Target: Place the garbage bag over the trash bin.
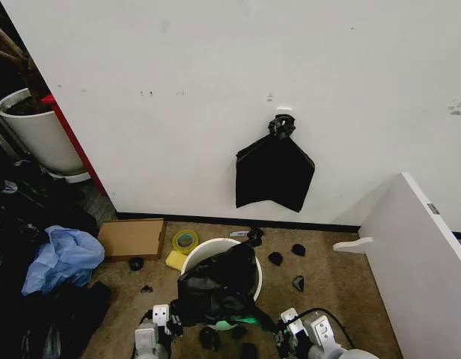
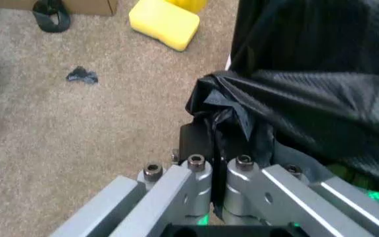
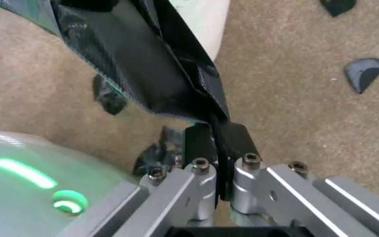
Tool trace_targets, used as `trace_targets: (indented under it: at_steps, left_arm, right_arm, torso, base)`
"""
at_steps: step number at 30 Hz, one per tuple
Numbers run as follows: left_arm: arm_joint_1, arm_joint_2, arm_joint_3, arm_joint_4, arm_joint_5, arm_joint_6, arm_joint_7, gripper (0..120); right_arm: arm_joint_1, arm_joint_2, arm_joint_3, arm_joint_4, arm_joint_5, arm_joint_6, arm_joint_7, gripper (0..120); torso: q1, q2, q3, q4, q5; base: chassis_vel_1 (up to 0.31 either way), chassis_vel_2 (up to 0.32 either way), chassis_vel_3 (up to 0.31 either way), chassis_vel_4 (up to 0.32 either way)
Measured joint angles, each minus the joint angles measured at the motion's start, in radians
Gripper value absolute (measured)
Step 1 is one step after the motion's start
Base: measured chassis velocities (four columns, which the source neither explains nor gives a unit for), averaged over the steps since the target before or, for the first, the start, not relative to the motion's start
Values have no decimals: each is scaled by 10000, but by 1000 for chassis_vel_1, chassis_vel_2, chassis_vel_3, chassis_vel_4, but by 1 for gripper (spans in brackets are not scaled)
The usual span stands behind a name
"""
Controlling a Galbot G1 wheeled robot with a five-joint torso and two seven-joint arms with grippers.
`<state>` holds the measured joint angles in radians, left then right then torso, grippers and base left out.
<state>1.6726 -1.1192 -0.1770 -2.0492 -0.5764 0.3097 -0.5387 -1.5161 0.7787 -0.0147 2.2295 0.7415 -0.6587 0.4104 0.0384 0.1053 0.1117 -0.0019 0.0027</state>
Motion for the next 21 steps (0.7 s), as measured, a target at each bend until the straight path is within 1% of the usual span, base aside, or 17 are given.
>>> trace_targets:
  at_steps: [2,6,7,9,12,13,14,15,16,17,18,20,21]
  left_arm:
    - [29,8,-36,-17,13,-67,26,0]
    - [320,217,-372,-585,188,-369,139,0]
    - [320,217,-372,-585,188,-369,139,0]
    - [483,309,-561,-851,626,-849,374,0]
    - [693,370,-1030,-1001,1552,-2264,1231,0]
    - [754,397,-1279,-991,1982,-3054,1747,0]
    - [776,412,-1433,-942,2285,-3596,2034,0]
    - [776,412,-1433,-942,2285,-3596,2034,0]
    - [771,423,-1613,-853,2627,-4172,2265,4]
    - [709,426,-1762,-701,2903,-4694,2447,16]
    - [682,420,-1807,-631,2947,-4880,2576,19]
    - [661,409,-1843,-556,2881,-5194,3024,27]
    - [660,409,-1849,-546,2837,-5275,3176,31]
  right_arm:
    - [-53,-11,6,-13,-125,112,-19,0]
    - [-481,-217,47,670,-609,731,-4,0]
    - [-481,-217,47,670,-609,731,-4,0]
    - [-645,-291,76,1117,-697,1107,-4,0]
    - [-871,-299,129,1737,-793,2084,-231,0]
    - [-945,-267,146,1956,-813,2771,-496,0]
    - [-978,-231,160,2070,-825,3370,-785,0]
    - [-978,-231,160,2070,-825,3370,-785,0]
    - [-990,-155,220,2162,-859,4619,-1590,0]
    - [-845,-16,354,2207,-792,6137,-2625,0]
    - [-737,61,412,2210,-670,6598,-2950,0]
    - [-547,206,498,2202,-448,7145,-3355,0]
    - [-517,235,510,2191,-416,7223,-3421,0]
  torso:
    - [0,0,0,-1,0]
    - [0,0,0,-1,-2]
    - [0,0,0,-1,-2]
    - [0,0,0,-1,-1]
    - [0,0,0,-1,-3]
    - [0,1,-1,-1,-2]
    - [0,1,-1,-1,-1]
    - [0,1,-1,-1,-1]
    - [0,0,0,-1,-3]
    - [0,0,0,-1,-2]
    - [0,0,0,-1,-3]
    - [0,0,0,1,-2]
    - [0,0,0,0,-2]
  base:
    - [0,0,0,0]
    - [0,0,0,0]
    - [0,0,0,0]
    - [0,0,0,0]
    - [0,0,0,0]
    - [0,0,0,0]
    - [0,0,0,0]
    - [0,0,0,0]
    - [0,0,0,0]
    - [0,0,0,0]
    - [0,0,0,0]
    - [0,0,0,0]
    - [0,0,0,0]
